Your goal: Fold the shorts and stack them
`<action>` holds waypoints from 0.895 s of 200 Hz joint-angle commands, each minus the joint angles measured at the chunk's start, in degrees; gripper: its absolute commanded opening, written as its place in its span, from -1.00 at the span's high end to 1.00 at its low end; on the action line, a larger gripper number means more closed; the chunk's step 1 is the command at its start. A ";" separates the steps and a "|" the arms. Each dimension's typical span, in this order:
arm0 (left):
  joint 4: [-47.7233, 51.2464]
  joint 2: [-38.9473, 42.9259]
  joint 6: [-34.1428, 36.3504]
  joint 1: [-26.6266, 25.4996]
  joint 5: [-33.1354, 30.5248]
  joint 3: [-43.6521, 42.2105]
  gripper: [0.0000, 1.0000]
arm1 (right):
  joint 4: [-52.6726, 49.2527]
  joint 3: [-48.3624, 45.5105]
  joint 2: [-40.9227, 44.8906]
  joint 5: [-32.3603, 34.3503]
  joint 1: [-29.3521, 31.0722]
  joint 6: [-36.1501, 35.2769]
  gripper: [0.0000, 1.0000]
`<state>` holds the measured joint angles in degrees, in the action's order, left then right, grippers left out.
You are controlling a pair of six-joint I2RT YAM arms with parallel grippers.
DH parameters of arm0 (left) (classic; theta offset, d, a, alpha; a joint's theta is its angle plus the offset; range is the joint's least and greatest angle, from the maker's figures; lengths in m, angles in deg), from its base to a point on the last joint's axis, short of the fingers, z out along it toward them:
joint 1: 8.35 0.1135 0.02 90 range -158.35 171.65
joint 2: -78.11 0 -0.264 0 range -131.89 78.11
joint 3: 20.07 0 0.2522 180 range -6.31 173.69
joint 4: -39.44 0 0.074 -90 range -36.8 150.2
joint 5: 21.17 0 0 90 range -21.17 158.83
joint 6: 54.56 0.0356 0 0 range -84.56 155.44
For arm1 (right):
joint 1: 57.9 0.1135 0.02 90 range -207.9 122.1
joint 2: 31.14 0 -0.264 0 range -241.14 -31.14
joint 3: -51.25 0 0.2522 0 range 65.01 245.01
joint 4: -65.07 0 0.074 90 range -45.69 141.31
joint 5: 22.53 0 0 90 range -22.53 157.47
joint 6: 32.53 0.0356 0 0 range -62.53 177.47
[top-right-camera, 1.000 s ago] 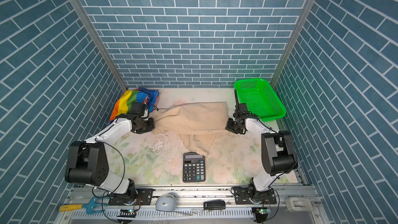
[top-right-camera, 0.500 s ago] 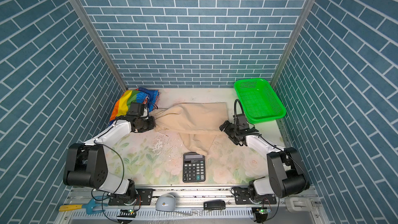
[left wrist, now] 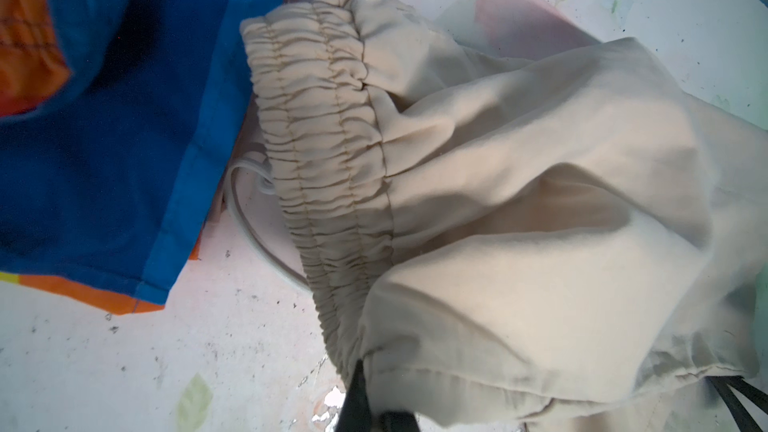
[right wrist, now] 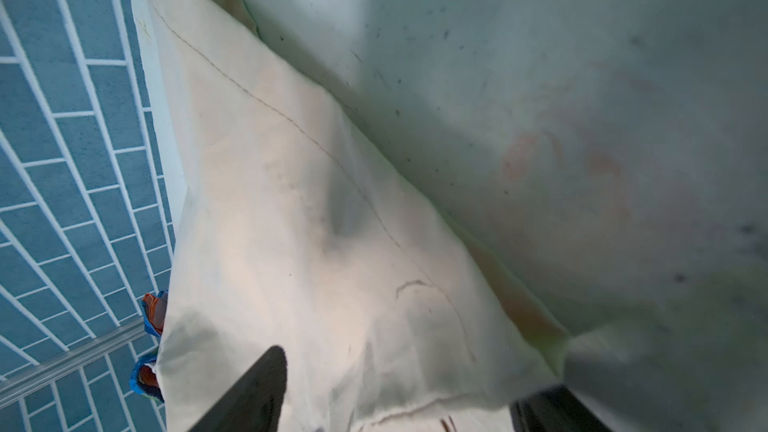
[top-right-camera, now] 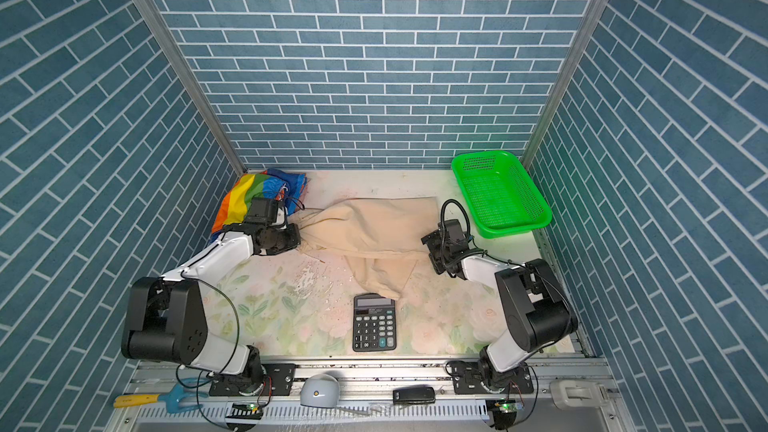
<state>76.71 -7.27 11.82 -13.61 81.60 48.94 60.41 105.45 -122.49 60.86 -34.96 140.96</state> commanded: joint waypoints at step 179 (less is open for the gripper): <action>15.37 -11.24 6.60 0.42 -4.61 47.55 1.00 | -21.90 48.47 -6.30 -8.63 -11.79 -34.14 1.00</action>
<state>86.43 -14.77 15.56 -13.61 80.25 83.12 47.41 141.21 -126.14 56.09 -44.51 119.21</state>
